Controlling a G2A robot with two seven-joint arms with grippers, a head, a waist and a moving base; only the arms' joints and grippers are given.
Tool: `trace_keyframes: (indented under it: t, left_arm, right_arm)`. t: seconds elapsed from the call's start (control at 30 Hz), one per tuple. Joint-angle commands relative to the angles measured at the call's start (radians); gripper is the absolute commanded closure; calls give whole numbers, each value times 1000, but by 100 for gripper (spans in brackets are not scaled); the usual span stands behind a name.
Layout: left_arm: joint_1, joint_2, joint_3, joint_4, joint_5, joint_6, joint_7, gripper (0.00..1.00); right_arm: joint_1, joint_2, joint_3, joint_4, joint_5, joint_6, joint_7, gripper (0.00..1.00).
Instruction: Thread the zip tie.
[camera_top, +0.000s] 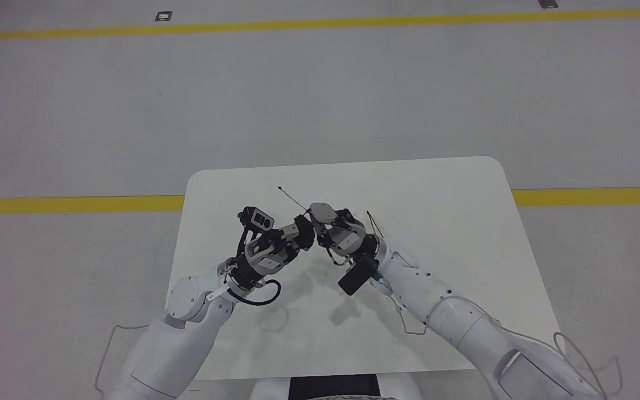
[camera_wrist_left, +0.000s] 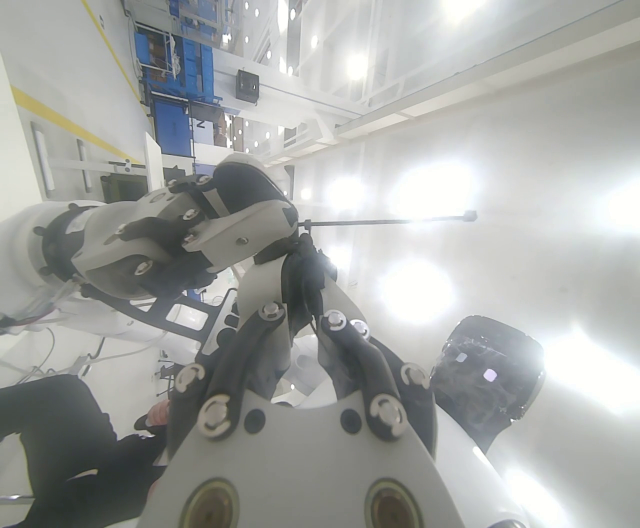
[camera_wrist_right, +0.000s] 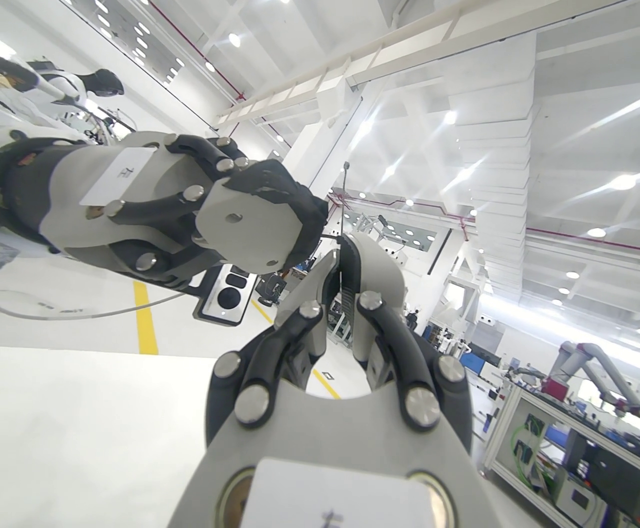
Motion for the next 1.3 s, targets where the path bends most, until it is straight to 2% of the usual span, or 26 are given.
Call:
trace_keyframes:
  t: [0.0, 0.17, 0.33, 1.27]
  left_arm:
    - [0, 0, 0, 0, 0, 0, 0, 100]
    - [0, 0, 0, 0, 0, 0, 0, 100]
    - [-4, -2, 9, -12, 11, 7, 28, 100]
    - [-4, -5, 2, -28, 7, 4, 22, 100]
  right_arm:
    - [2, 2, -4, 5, 0, 1, -2, 100]
    - [4, 9, -11, 13, 0, 7, -2, 100]
    - [5, 18, -16, 14, 0, 10, 1, 100]
    - [36, 63, -96, 16, 0, 50, 53, 100]
